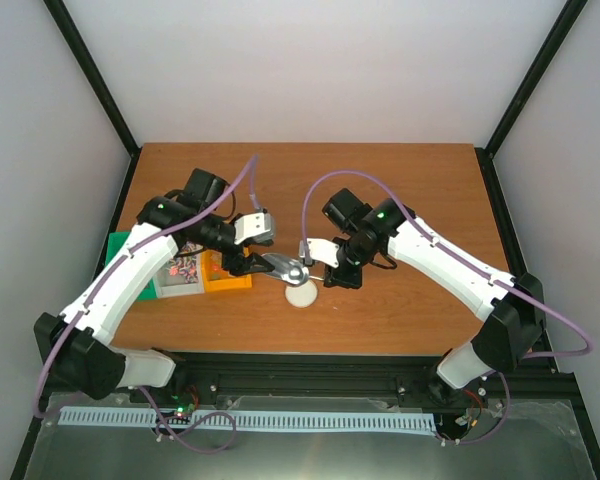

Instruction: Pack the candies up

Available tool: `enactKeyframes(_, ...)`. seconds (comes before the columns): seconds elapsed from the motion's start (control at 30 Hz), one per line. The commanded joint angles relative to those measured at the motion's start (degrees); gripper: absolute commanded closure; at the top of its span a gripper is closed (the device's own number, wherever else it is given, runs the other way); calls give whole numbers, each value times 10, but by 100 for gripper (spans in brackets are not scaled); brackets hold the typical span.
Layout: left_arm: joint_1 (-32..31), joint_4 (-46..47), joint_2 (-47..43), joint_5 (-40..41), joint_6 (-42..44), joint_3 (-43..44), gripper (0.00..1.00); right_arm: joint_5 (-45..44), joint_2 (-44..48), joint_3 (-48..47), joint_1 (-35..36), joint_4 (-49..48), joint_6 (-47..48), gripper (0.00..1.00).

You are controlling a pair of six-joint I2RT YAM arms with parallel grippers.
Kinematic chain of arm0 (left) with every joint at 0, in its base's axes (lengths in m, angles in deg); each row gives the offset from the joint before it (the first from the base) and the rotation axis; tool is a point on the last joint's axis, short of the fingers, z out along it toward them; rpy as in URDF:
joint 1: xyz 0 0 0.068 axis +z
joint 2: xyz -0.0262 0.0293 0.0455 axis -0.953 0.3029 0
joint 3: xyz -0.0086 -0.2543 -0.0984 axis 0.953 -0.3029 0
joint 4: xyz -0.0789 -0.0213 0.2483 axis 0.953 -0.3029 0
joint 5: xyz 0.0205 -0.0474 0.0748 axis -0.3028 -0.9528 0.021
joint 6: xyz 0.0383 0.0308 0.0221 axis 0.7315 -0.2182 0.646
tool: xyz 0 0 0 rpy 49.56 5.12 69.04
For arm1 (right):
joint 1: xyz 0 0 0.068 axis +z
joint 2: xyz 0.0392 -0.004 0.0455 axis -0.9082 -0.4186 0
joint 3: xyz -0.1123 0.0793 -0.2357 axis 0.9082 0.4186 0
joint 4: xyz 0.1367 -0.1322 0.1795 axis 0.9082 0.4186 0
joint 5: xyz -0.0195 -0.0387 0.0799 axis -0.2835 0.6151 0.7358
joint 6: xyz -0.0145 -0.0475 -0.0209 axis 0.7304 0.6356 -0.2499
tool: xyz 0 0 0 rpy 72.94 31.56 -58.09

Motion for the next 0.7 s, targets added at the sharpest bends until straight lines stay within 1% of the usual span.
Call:
enactKeyframes(0.0, -14, 55, 9, 7, -17, -9, 37, -13, -7, -22, 15, 2, -11, 97)
enactKeyframes(0.23, -20, 67, 32, 21, -26, -23, 61, -10, -4, -27, 20, 4, -14, 97)
enactKeyframes(0.37, -26, 70, 33, 22, -27, -31, 69, -9, -4, -27, 20, 5, -14, 97)
enactKeyframes(0.47, -34, 73, 35, 25, -29, -36, 79, -3, -6, -28, 21, 7, -12, 97)
enactKeyframes(0.67, -36, 74, 42, 29, -29, -43, 93, -2, -1, -30, 21, 9, -12, 97)
